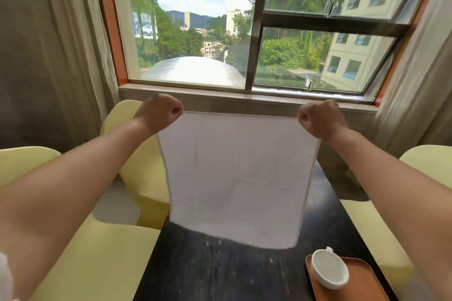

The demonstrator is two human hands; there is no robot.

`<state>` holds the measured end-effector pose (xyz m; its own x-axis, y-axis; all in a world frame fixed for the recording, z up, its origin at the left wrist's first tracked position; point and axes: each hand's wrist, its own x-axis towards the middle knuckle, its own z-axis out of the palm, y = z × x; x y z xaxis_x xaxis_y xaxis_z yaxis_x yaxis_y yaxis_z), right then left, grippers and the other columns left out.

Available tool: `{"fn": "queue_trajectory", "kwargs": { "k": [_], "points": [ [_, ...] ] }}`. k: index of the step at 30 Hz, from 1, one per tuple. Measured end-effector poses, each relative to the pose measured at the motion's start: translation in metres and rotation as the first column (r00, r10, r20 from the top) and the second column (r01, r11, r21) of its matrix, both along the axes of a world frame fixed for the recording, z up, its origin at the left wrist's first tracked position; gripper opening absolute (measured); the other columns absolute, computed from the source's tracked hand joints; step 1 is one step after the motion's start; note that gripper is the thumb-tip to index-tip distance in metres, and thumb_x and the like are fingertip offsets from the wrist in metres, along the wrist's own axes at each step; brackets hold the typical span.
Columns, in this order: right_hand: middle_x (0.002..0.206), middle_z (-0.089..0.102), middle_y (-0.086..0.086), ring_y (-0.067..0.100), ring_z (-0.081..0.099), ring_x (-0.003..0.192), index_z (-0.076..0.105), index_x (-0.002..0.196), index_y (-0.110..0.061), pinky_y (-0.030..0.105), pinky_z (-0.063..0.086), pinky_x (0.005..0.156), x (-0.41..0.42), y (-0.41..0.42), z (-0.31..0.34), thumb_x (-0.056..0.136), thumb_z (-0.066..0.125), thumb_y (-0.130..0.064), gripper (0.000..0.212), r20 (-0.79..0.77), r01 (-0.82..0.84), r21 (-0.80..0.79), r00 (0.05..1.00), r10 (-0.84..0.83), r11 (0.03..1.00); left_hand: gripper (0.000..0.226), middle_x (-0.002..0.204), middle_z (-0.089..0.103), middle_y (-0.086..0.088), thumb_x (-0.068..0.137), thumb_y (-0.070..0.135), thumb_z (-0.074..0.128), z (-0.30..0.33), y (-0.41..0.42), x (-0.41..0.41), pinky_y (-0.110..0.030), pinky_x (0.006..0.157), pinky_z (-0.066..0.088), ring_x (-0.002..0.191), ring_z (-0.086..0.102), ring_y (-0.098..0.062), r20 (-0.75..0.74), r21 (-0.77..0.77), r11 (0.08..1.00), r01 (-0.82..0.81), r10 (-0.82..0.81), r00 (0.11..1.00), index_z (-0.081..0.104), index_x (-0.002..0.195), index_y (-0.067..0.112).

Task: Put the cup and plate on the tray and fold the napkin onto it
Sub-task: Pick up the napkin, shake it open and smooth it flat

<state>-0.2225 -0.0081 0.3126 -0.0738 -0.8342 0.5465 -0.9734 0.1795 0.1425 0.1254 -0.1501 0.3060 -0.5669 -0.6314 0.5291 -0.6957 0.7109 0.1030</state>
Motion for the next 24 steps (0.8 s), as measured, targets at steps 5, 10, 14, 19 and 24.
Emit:
{"fn": "queue_trajectory", "kwargs": {
  "k": [5, 10, 14, 19, 24],
  "points": [
    [0.069, 0.065, 0.01, 0.033, 0.06, 0.07, 0.063, 0.069, -0.008, 0.042, 0.033, 0.087, -0.004, 0.006, -0.016, 0.082, 0.057, -0.005, 0.014, -0.04, -0.047, -0.161, 0.998, 0.041, 0.986, 0.013, 0.082, 0.068, -0.013, 0.086, 0.006, 0.059, -0.022, 0.006, 0.018, -0.043, 0.063, 0.053, 0.072, 0.062, -0.032, -0.057, -0.131, 0.99, 0.055, -0.063, 0.996, 0.07, 0.079, 0.002],
    [0.063, 0.064, 0.008, 0.029, 0.059, 0.061, 0.061, 0.064, -0.009, 0.043, 0.04, 0.082, 0.008, 0.03, -0.087, 0.08, 0.065, -0.003, 0.017, -0.134, -0.131, -0.14, 0.985, 0.112, 0.981, 0.012, 0.077, 0.065, -0.01, 0.084, 0.006, 0.064, -0.106, 0.018, 0.037, -0.031, 0.049, 0.045, 0.058, 0.059, -0.032, -0.071, -0.062, 0.997, 0.04, -0.045, 0.996, 0.065, 0.072, 0.004],
    [0.062, 0.065, 0.008, 0.027, 0.061, 0.06, 0.062, 0.062, -0.011, 0.038, 0.037, 0.084, 0.024, 0.065, -0.168, 0.077, 0.067, -0.006, 0.017, -0.109, -0.173, -0.073, 0.98, 0.165, 0.982, 0.012, 0.071, 0.065, -0.009, 0.078, 0.006, 0.071, -0.19, 0.044, 0.055, -0.028, 0.045, 0.044, 0.054, 0.058, -0.029, 0.0, 0.054, 0.996, 0.068, -0.068, 0.998, 0.065, 0.069, 0.006],
    [0.068, 0.069, 0.008, 0.026, 0.066, 0.064, 0.067, 0.064, -0.013, 0.045, 0.052, 0.081, 0.053, 0.123, -0.278, 0.061, 0.082, -0.003, 0.018, 0.06, -0.118, 0.222, 0.992, 0.107, 0.968, 0.01, 0.068, 0.065, -0.006, 0.08, 0.011, 0.067, -0.294, 0.092, 0.084, -0.029, 0.041, 0.044, 0.052, 0.059, -0.026, 0.1, 0.26, 0.962, 0.088, -0.118, 0.988, 0.067, 0.071, 0.008],
    [0.063, 0.065, 0.005, 0.026, 0.061, 0.06, 0.064, 0.06, -0.013, 0.042, 0.052, 0.071, 0.077, 0.179, -0.377, 0.061, 0.079, 0.003, 0.023, 0.23, -0.066, 0.377, 0.973, -0.024, 0.924, 0.019, 0.057, 0.061, -0.003, 0.071, 0.003, 0.075, -0.386, 0.146, 0.096, -0.024, 0.04, 0.033, 0.046, 0.055, -0.02, 0.204, 0.464, 0.886, 0.016, -0.125, 0.971, 0.062, 0.061, 0.011]
  ]
}}
